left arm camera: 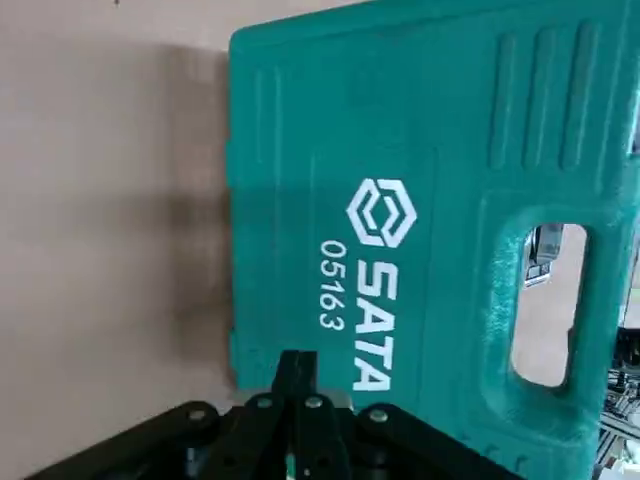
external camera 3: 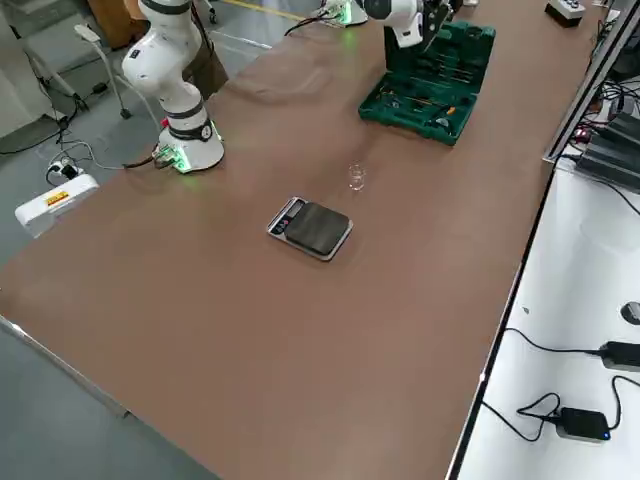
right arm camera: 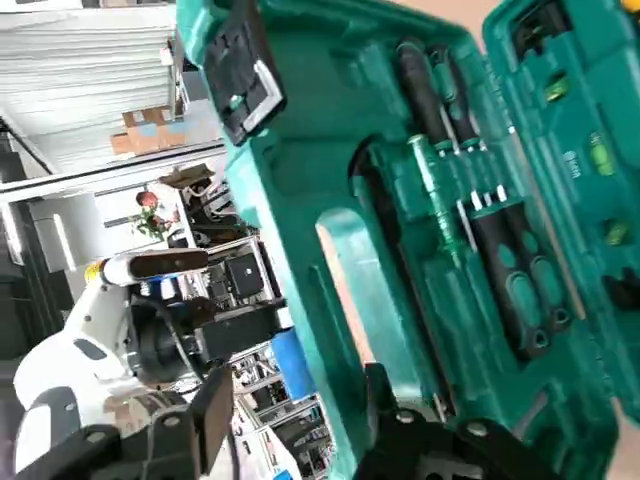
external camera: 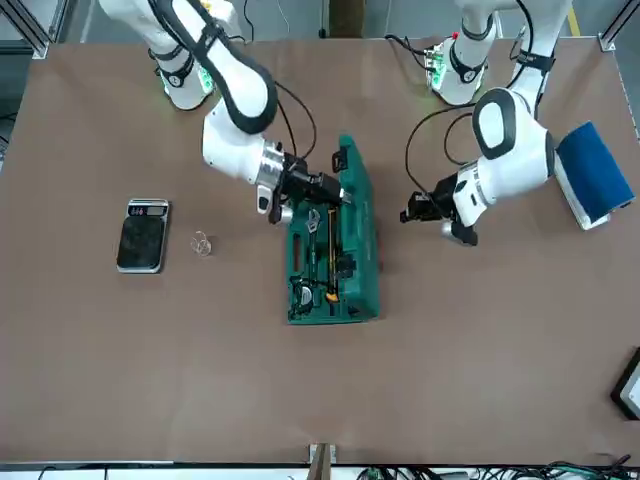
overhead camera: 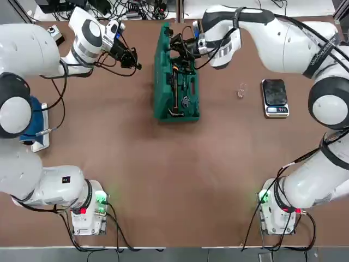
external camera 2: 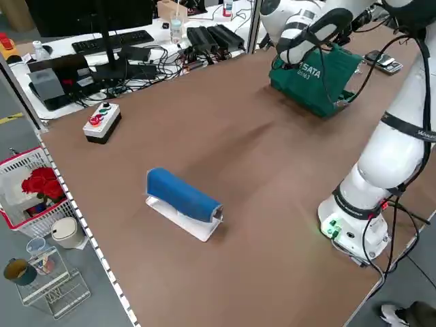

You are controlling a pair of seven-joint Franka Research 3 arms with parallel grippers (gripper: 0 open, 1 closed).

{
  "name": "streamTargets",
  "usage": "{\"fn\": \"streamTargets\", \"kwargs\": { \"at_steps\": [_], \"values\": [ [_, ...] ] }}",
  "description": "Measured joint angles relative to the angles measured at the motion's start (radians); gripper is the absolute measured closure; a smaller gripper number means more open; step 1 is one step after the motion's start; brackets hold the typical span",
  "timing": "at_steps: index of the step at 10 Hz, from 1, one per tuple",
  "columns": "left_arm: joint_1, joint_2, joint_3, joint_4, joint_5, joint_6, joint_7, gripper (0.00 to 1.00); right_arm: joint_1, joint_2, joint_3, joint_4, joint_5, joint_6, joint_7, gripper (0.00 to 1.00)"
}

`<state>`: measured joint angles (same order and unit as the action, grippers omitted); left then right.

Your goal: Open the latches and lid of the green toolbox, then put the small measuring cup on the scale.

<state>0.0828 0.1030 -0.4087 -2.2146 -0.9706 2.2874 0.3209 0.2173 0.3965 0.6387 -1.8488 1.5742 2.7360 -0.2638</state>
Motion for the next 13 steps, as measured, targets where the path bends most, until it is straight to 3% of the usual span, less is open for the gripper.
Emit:
{"fn": "streamTargets", "kwargs": {
  "at_steps": [9, 13],
  "values": [
    [0.001, -0.028, -0.004, -0.007, -0.018, -0.051, -0.001, 0.99, 0.103, 0.081, 0.016, 0.110, 0.010, 0.144, 0.047, 0.36],
    [0.007, -0.037, -0.001, -0.014, -0.018, -0.056, -0.012, 0.99, 0.126, 0.097, 0.016, 0.151, 0.010, 0.158, 0.075, 0.35]
  ]
}}
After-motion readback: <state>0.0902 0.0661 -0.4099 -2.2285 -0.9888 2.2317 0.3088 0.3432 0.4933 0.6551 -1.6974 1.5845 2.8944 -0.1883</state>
